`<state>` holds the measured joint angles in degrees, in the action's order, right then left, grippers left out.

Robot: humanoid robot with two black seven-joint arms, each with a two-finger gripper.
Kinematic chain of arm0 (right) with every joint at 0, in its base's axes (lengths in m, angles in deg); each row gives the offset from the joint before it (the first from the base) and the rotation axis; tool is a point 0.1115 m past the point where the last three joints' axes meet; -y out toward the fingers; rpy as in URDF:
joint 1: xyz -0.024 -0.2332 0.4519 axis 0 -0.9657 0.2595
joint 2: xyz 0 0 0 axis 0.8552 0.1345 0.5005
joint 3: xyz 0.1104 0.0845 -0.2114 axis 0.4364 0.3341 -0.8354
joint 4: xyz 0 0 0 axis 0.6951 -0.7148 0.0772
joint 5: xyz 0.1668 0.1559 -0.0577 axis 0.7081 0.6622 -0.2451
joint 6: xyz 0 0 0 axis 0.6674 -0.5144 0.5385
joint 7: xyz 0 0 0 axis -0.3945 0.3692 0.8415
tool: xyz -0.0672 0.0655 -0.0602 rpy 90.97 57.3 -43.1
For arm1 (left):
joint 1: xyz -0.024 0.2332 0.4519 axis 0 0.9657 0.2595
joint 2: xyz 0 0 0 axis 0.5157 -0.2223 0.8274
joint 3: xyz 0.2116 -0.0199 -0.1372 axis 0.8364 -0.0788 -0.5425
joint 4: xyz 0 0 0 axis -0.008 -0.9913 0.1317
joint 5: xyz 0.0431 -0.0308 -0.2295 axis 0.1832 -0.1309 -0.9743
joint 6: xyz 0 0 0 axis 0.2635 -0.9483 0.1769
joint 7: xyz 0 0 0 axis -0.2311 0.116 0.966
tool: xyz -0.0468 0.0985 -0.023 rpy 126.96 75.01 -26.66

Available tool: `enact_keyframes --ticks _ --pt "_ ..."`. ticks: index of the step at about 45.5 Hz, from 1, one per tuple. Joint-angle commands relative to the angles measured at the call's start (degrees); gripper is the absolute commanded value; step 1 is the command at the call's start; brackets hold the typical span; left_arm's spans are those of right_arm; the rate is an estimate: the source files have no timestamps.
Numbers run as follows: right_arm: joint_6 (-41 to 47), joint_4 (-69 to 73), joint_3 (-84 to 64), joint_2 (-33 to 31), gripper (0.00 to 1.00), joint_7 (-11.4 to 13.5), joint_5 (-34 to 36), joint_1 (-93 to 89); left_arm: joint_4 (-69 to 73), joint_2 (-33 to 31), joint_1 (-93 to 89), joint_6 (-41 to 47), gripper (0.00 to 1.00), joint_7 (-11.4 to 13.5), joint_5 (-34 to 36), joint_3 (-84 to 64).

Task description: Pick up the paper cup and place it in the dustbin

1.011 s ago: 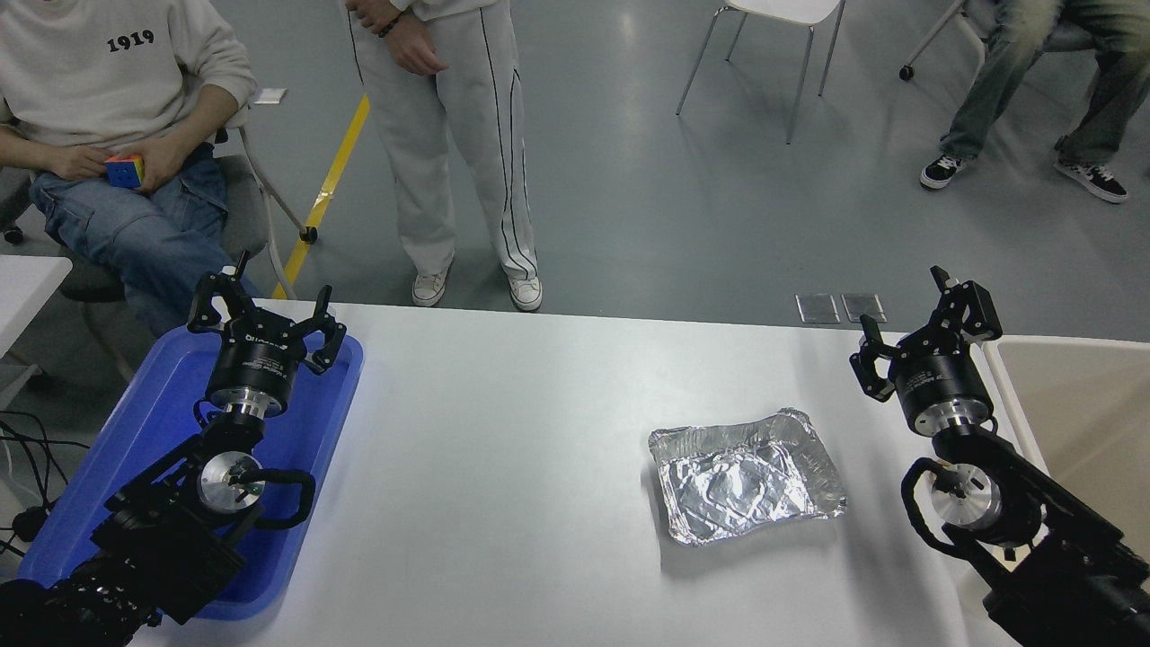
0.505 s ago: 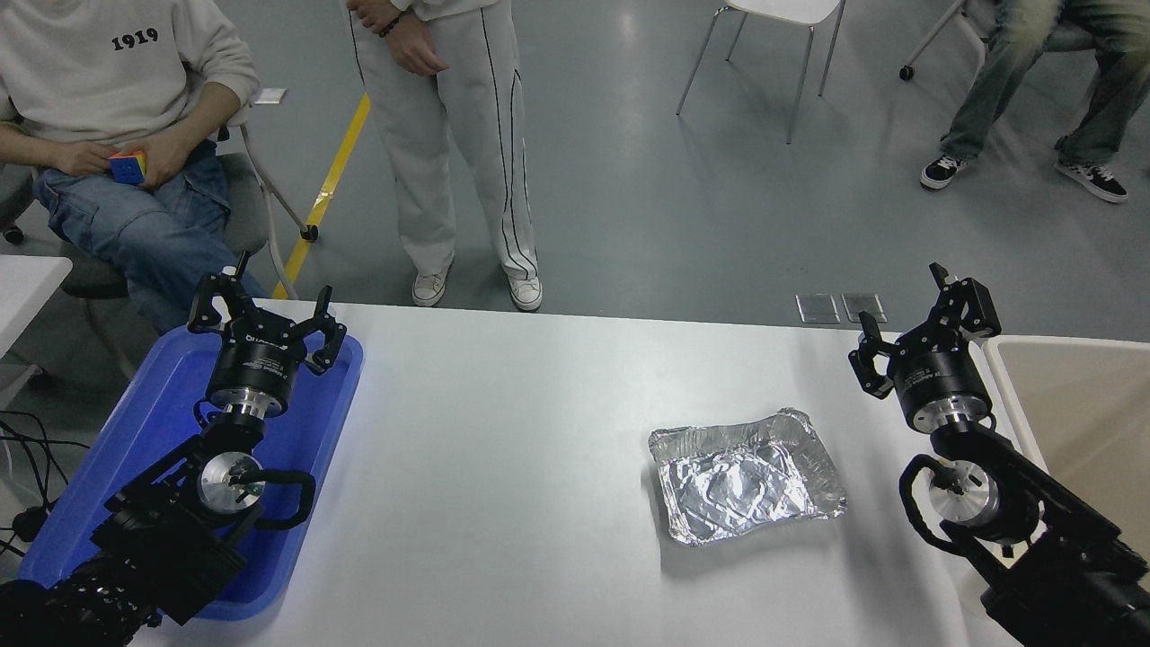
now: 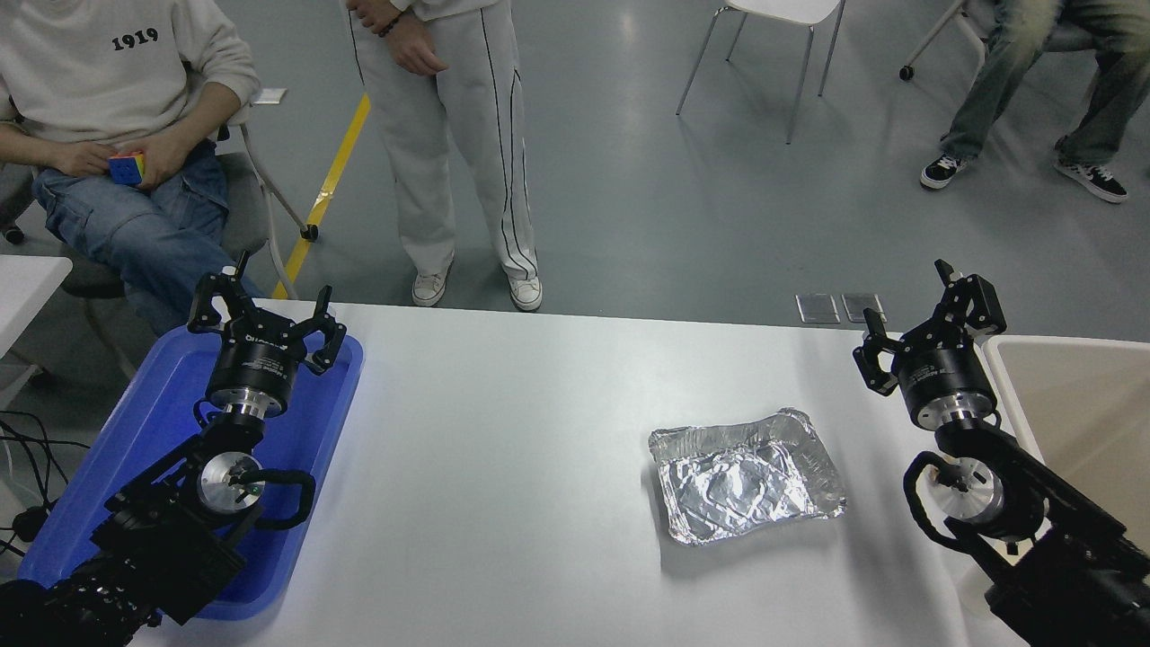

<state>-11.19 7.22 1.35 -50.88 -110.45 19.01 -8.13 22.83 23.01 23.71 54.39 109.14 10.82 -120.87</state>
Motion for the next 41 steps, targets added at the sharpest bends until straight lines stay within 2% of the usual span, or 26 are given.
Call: enact_keyframes --ticks 1,16,20,30,41 --pt "0.05 0.53 -0.25 -1.45 1.00 -0.16 0.40 -0.58 0.00 -0.02 0.00 0.00 1.00 0.00 0.01 0.02" --pt "-0.13 3.61 -10.18 -7.34 1.00 -0.24 3.21 0.56 0.00 -0.02 0.00 0.00 1.00 0.00 0.01 0.02" --pt "0.75 5.80 -14.65 -11.38 1.00 -0.24 3.92 1.18 0.00 -0.02 0.00 0.00 1.00 0.00 0.01 0.02" --pt "1.10 11.69 -42.85 -26.06 1.00 -0.24 3.92 14.43 0.00 -0.02 0.00 0.00 1.00 0.00 0.01 0.02" --pt "1.54 13.97 -75.20 -31.42 1.00 -0.16 3.92 35.44 0.00 0.06 0.00 0.00 1.00 0.00 0.01 0.02"
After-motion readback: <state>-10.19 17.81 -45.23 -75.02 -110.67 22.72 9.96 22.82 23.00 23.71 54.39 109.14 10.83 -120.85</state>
